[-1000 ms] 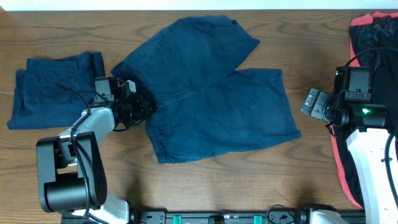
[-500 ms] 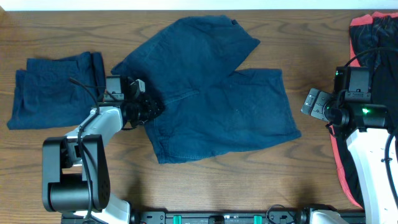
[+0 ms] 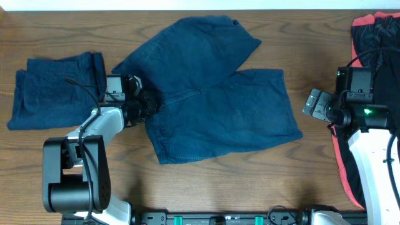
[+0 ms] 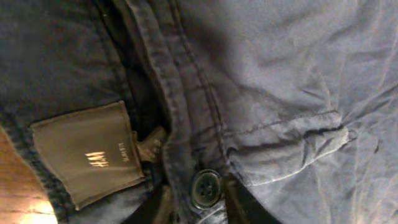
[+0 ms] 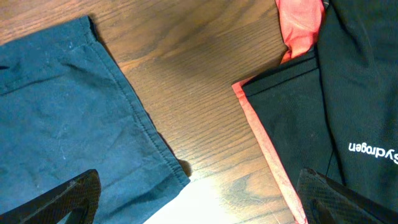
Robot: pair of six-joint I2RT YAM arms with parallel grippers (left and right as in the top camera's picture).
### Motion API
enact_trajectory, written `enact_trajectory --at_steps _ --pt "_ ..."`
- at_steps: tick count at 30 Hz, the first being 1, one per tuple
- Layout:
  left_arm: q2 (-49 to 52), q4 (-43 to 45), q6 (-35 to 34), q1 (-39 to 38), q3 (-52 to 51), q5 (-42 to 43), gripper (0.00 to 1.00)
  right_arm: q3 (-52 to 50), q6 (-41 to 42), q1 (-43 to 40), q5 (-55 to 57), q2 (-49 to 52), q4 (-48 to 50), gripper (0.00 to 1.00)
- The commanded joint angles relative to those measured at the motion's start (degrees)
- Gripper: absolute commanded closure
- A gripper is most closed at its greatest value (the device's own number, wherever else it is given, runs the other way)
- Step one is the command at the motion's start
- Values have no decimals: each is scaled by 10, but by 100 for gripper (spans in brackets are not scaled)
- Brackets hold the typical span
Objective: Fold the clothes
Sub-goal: 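Reach the right gripper to the shorts' right leg hem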
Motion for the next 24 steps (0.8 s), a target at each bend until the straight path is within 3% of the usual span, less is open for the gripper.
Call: enact_trajectory --at_steps 1,4,9,13,20,24 --pt "6 3 -12 -1 10 -7 81 3 6 -4 0 -6 0 1" --pt "6 1 -12 -1 10 9 94 3 6 -4 0 -6 0 1" --pt "5 -9 -8 -1 10 44 94 3 6 -4 0 -6 0 1" --pt "-6 -66 14 8 11 45 94 0 5 -4 -1 -2 0 1" --pt "-119 -190 71 46 15 54 94 -1 -41 -4 -63 55 14 15" --pt "-209 -211 82 57 15 53 94 -1 -73 -3 -138 103 60 28"
